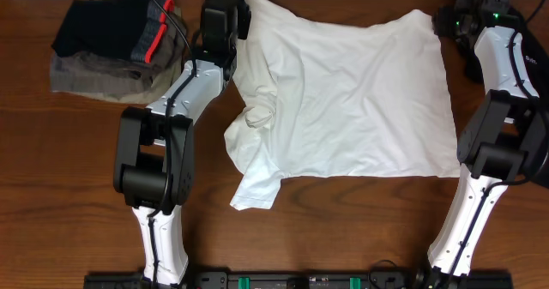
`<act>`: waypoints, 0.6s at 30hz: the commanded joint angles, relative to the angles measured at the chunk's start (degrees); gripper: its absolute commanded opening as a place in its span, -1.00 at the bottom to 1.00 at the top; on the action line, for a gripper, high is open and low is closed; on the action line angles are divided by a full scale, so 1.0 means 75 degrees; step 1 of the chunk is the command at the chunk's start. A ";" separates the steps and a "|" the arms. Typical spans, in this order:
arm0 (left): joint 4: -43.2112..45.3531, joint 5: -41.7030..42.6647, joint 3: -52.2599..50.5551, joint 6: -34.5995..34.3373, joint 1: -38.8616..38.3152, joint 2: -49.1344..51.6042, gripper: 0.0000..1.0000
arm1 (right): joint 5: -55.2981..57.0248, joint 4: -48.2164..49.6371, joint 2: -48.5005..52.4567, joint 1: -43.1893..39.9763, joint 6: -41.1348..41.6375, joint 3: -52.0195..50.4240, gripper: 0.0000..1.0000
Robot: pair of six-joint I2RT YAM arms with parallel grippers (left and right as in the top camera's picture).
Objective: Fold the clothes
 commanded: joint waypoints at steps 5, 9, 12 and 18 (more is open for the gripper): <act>-0.0420 -0.0146 0.0149 -0.0052 0.0087 -0.0574 1.00 | 0.0032 -0.0577 -0.0382 0.0032 -0.0003 0.0017 0.49; -0.1833 -0.0143 0.0149 -0.0562 0.0087 -0.1411 0.96 | 0.0035 -0.1489 -0.1049 0.0032 0.0289 0.0017 0.59; -0.3418 -0.0137 0.0149 -0.0935 0.0087 -0.2197 0.96 | -0.0017 -0.2553 -0.1705 0.0032 0.0702 0.0017 0.62; -0.6461 0.0530 0.0149 -0.1288 0.0087 -0.3334 0.96 | -0.0423 -0.5097 -0.2815 0.0035 0.0737 0.0017 0.72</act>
